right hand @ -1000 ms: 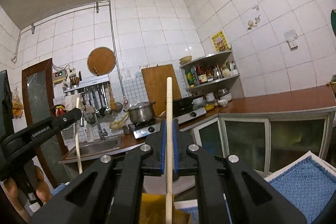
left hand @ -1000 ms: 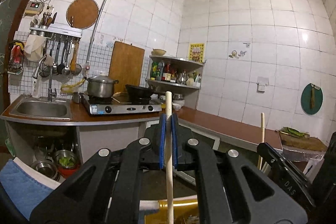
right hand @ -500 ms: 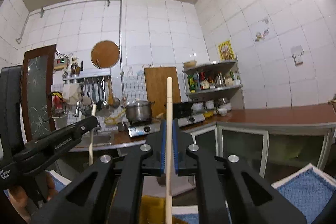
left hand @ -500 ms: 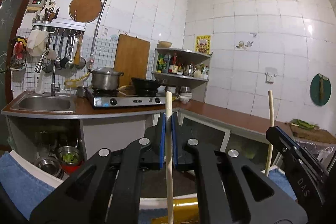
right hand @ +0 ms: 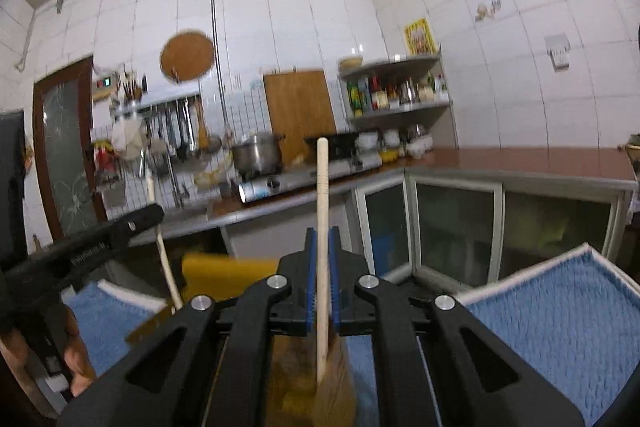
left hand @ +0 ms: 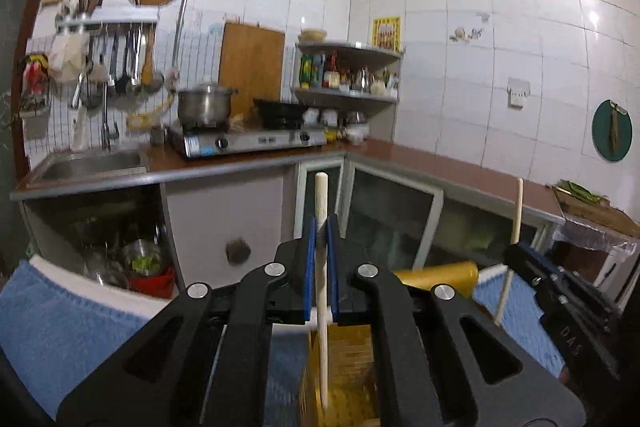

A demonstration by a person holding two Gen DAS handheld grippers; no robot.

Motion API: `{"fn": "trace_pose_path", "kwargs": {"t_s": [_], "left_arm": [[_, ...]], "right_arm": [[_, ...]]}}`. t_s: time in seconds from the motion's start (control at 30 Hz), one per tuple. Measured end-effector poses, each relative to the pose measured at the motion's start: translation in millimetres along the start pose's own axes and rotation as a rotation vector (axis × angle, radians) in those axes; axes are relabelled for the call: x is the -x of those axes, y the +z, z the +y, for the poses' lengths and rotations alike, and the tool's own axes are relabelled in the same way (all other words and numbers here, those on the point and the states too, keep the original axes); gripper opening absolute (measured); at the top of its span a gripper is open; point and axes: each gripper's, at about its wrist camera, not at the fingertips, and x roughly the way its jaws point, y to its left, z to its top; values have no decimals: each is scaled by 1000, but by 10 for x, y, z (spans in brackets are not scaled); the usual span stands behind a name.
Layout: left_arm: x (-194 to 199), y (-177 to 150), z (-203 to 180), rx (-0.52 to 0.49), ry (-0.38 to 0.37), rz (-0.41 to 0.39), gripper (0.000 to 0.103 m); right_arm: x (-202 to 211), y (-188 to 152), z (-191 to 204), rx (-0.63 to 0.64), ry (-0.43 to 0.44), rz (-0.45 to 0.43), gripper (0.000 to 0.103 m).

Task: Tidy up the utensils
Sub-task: 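Open both tools to release the chopsticks into the caddy, then grasp a chopstick beside the fork with the right tool while the left tool grasps another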

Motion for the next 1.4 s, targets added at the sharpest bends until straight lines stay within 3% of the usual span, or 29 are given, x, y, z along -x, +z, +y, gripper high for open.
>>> {"fn": "trace_pose_path", "kwargs": {"t_s": [0.1,0.13,0.17,0.2,0.23,0.27,0.4,0.6,0.7,1.07,1.4], "left_arm": [[39,-36,47,10,-4,69,9],[62,-38,60,9,-1,85,15],[113,-41,83,12,-1,102,28],[176,-44,103,12,7,117,36],[231,-48,113,11,19,122,51],[315,-54,127,10,35,122,61],[646,-88,217,11,55,175,69],[1111,-255,387,10,106,230,87],[1298,-371,488,33,93,263,97],[1364,-1082,685,64,105,442,98],[1259,-1476,735,32,135,531,98]], "right_arm": [[40,-50,-6,-1,7,78,7],[79,-35,-9,-2,7,90,8],[122,-15,-18,-6,9,99,9],[161,-4,-24,-11,11,111,19],[212,23,-38,-22,12,127,29],[256,38,-49,-30,11,133,44],[549,104,-44,-15,9,154,44],[988,51,-63,18,0,273,44],[1170,-32,-119,32,-28,325,44],[1374,-731,-386,-18,-101,499,44],[1275,-1123,-362,-29,-139,590,42]]}}
